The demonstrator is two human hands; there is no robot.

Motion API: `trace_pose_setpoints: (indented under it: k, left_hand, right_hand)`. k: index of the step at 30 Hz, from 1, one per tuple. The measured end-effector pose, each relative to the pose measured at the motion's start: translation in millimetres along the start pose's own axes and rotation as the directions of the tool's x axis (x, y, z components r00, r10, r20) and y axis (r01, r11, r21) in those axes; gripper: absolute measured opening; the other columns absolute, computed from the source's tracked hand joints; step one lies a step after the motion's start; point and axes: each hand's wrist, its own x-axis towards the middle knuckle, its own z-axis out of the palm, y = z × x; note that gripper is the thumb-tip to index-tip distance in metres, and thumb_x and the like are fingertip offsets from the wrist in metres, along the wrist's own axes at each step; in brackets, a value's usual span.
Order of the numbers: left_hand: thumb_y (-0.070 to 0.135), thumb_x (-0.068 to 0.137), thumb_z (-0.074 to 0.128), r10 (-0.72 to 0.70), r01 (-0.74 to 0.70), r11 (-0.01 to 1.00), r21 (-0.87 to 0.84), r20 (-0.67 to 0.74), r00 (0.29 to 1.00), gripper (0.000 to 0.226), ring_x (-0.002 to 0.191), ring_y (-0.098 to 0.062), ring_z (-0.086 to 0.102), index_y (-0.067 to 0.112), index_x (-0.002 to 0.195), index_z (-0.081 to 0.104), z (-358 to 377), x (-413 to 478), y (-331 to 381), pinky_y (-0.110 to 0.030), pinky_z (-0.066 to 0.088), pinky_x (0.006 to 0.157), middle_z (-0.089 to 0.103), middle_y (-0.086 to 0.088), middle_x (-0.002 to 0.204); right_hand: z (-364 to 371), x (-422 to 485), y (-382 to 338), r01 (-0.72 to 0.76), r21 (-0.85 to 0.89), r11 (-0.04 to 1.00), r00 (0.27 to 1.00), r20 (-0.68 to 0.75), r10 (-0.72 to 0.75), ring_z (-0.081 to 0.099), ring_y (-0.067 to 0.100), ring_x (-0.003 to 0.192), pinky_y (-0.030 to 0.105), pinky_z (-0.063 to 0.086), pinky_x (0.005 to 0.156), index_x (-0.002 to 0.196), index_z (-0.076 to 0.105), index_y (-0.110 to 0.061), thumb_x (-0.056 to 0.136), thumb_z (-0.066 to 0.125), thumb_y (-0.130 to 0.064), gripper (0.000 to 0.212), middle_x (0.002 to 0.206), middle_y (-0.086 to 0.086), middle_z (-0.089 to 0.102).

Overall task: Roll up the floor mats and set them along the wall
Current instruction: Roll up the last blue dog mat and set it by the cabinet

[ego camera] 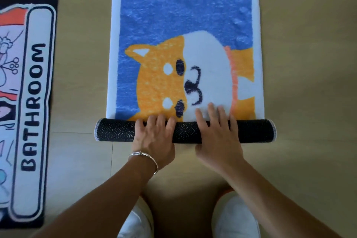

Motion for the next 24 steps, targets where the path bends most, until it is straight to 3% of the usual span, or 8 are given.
trace_pose_setpoints:
  k: [3, 5, 8, 10, 13, 15, 20, 24]
  left_hand:
    - [0.027, 0.057, 0.057, 0.028, -0.029, 0.999, -0.019, -0.054, 0.998, 0.046, 0.075, -0.028, 0.054, 0.017, 0.102, 0.058, 16.5, -9.6, -1.2, -0.039, 0.038, 0.067, 0.055, -0.004, 0.083]
    - [0.028, 0.055, 0.059, 0.044, -0.046, 0.999, -0.022, -0.069, 0.997, 0.047, 0.073, -0.028, 0.054, 0.016, 0.101, 0.059, 19.7, -10.7, -1.3, -0.04, 0.04, 0.066, 0.056, -0.005, 0.081]
    - [0.03, 0.061, 0.05, 0.089, -0.094, 0.995, -0.041, -0.123, 0.988, 0.053, 0.079, -0.03, 0.056, 0.015, 0.111, 0.057, 17.2, -11.9, -3.4, -0.043, 0.042, 0.071, 0.058, -0.007, 0.087]
    - [0.031, 0.066, 0.041, 0.095, -0.104, 0.993, -0.06, -0.139, 0.986, 0.065, 0.091, -0.032, 0.056, 0.013, 0.126, 0.053, 15.5, -14.3, -8.5, -0.051, 0.041, 0.086, 0.06, -0.011, 0.101]
    - [0.031, 0.073, 0.036, 0.047, -0.061, 0.995, -0.078, -0.175, 0.983, 0.068, 0.119, -0.037, 0.05, 0.011, 0.137, 0.045, 15.3, -22.9, -12.5, -0.06, 0.024, 0.105, 0.055, -0.017, 0.126]
    - [0.037, 0.081, 0.035, 0.04, -0.054, 0.995, -0.08, -0.168, 0.985, 0.065, 0.13, -0.038, 0.042, 0.01, 0.14, 0.042, 18.3, -27.5, -12.6, -0.059, 0.018, 0.107, 0.048, -0.017, 0.138]
    - [0.058, 0.094, 0.012, 0.034, -0.046, 0.995, -0.086, -0.13, 0.991, 0.073, 0.134, -0.034, 0.039, 0.01, 0.141, 0.041, 18.8, -6.0, -16.4, -0.059, 0.017, 0.108, 0.042, -0.015, 0.145]
    - [0.059, 0.092, 0.004, 0.002, -0.012, 0.995, -0.1, -0.099, 0.995, 0.076, 0.139, -0.029, 0.03, 0.014, 0.144, 0.036, 9.5, 12.2, -17.9, -0.06, 0.016, 0.11, 0.033, -0.011, 0.15]
  right_hand:
    - [22.3, -34.0, -2.8, 0.074, 0.018, 0.997, 0.991, -0.115, -0.071, 0.024, 0.037, 0.142, 0.054, 0.011, 0.113, 0.146, 0.031, -0.016, 0.081, 0.046, -0.038, 0.069, 0.15, 0.017, 0.034]
    - [36.7, -48.6, -2.2, 0.113, 0.007, 0.994, 0.983, -0.15, -0.111, 0.033, 0.038, 0.138, 0.055, 0.017, 0.11, 0.144, 0.034, -0.015, 0.087, 0.037, -0.044, 0.064, 0.147, 0.017, 0.039]
    - [43.7, -39.4, 0.7, 0.109, -0.005, 0.994, 0.978, -0.177, -0.109, 0.036, 0.034, 0.137, 0.052, 0.018, 0.111, 0.144, 0.033, -0.018, 0.093, 0.03, -0.048, 0.059, 0.147, 0.014, 0.041]
    - [38.9, -22.3, 0.1, 0.08, -0.011, 0.997, 0.981, -0.174, -0.08, 0.035, 0.032, 0.138, 0.051, 0.018, 0.111, 0.145, 0.032, -0.02, 0.098, 0.021, -0.053, 0.059, 0.147, 0.011, 0.042]
    - [31.0, -3.0, -0.7, 0.049, -0.008, 0.999, 0.985, -0.163, -0.05, 0.035, 0.032, 0.138, 0.051, 0.022, 0.11, 0.145, 0.036, -0.021, 0.098, 0.017, -0.055, 0.062, 0.147, 0.012, 0.042]
    - [27.8, 2.0, 1.7, 0.075, -0.03, 0.997, 0.981, -0.175, -0.079, 0.035, 0.034, 0.138, 0.053, 0.027, 0.109, 0.145, 0.039, -0.02, 0.097, 0.021, -0.054, 0.062, 0.147, 0.015, 0.041]
    - [19.0, 12.4, 1.2, 0.057, -0.052, 0.997, 0.979, -0.195, -0.067, 0.039, 0.035, 0.135, 0.055, 0.031, 0.106, 0.141, 0.044, -0.015, 0.095, 0.022, -0.054, 0.064, 0.144, 0.018, 0.045]
    - [2.4, 16.2, 1.2, 0.049, -0.057, 0.997, 0.955, -0.289, -0.064, 0.034, 0.034, 0.138, 0.055, 0.018, 0.112, 0.14, 0.045, -0.011, 0.097, 0.024, -0.048, 0.061, 0.144, 0.017, 0.045]
